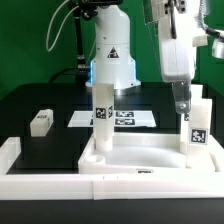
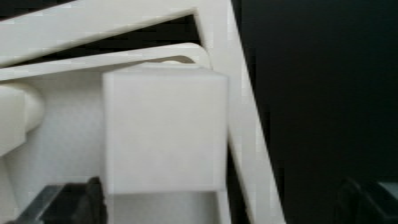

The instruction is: Assemble desk

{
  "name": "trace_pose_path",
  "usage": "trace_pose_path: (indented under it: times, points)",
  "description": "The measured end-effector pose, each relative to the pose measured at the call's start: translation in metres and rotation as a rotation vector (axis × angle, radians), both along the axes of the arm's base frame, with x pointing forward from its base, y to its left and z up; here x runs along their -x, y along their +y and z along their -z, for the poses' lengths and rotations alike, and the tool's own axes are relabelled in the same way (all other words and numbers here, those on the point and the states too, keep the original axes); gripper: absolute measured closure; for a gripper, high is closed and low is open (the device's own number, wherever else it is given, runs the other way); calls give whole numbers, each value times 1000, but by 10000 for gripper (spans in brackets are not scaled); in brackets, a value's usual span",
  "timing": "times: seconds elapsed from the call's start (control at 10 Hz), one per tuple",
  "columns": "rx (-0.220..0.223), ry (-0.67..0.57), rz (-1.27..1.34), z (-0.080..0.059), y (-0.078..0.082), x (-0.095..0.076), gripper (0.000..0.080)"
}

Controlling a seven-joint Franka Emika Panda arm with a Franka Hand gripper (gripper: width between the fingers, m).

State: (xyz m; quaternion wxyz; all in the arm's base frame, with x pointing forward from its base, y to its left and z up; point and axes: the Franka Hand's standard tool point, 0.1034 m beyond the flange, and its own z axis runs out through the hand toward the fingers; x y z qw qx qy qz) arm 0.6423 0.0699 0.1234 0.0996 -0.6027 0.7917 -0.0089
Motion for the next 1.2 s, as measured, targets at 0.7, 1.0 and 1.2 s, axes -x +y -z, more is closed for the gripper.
trace_pose_path:
  times: [0.7, 1.0, 1.2]
  points:
    - [76, -90, -546, -38, -80, 42, 151]
    - [114, -111, -749, -37, -80, 43, 151]
    - [148, -134, -959, -36, -97, 52, 151]
